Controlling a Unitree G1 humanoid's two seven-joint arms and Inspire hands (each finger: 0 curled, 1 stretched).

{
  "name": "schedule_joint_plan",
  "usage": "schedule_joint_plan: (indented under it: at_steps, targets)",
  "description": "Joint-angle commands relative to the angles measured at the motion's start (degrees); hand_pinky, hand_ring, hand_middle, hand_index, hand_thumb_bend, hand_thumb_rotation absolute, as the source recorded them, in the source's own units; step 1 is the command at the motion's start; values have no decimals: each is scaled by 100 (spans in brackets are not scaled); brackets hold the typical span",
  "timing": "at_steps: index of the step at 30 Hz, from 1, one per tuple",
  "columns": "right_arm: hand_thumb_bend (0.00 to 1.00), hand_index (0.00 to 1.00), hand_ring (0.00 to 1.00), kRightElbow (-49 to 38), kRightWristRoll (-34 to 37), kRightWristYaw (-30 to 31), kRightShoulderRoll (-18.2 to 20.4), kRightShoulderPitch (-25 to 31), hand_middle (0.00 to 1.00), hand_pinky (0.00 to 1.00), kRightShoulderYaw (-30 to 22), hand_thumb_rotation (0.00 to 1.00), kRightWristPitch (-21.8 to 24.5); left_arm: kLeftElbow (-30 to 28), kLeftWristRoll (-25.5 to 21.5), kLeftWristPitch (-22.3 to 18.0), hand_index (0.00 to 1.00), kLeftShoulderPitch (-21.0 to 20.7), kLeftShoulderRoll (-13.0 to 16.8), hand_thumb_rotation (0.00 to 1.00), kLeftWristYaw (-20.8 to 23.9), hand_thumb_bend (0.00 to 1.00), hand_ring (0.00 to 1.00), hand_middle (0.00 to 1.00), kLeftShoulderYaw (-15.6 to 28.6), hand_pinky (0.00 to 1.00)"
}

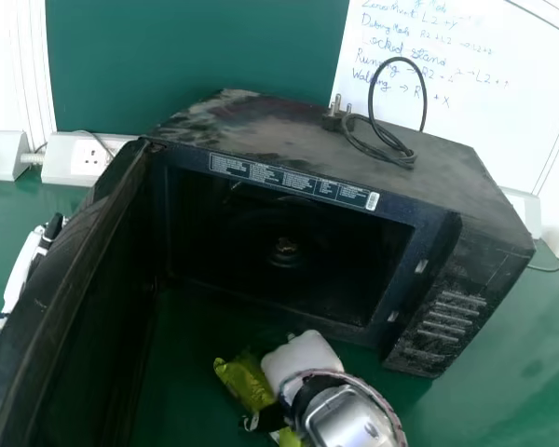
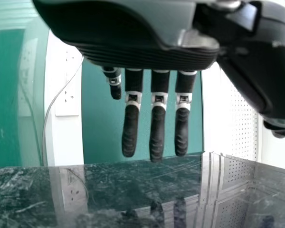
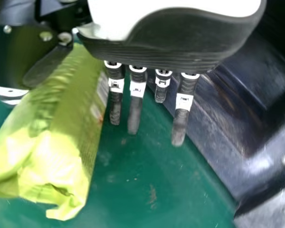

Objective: Put biscuit inside oven

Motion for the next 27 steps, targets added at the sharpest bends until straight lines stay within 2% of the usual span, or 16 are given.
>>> schedule_joint_plan:
  at_steps: [1,4,11,15,18,20,23,27]
  targets:
    - [69,62,56,268,206,181,-236,585,65,41,125,17,-315,8,-34,-12,48,43,-25,7,1,51,38,42,-8,29]
    - [69,59,58,230,272,57,-267,631,66,42,35,23,-469,-20,-3,-19,48,51,-22,7,18,51,37,42,-13,29]
    - [65,60,52,262,270,42,-184,636,63,39,-72,32,-567,-30,-15,-11,48,57,-11,7,3,51,37,42,-15,29]
    - [64,60,54,247,321,-61,-200,644,64,42,-110,37,-637,-62,-17,35,48,66,-18,7,23,51,37,42,-15,29]
    - [64,61,50,210,365,-318,-296,667,62,39,-138,36,-786,-50,-3,27,48,65,-12,7,23,51,37,42,-15,29]
    - [61,65,48,227,303,-293,-362,587,62,39,-75,36,-957,-16,-13,-7,48,55,-5,7,-5,51,37,42,-11,29]
    - [62,70,45,245,236,-185,-211,543,59,40,-166,30,-852,-67,-36,15,48,67,-19,7,-3,51,37,42,-11,29]
    - [63,65,39,188,220,-161,-55,512,51,38,-400,25,-642,-87,-52,45,48,72,-16,7,-3,51,37,42,-5,29]
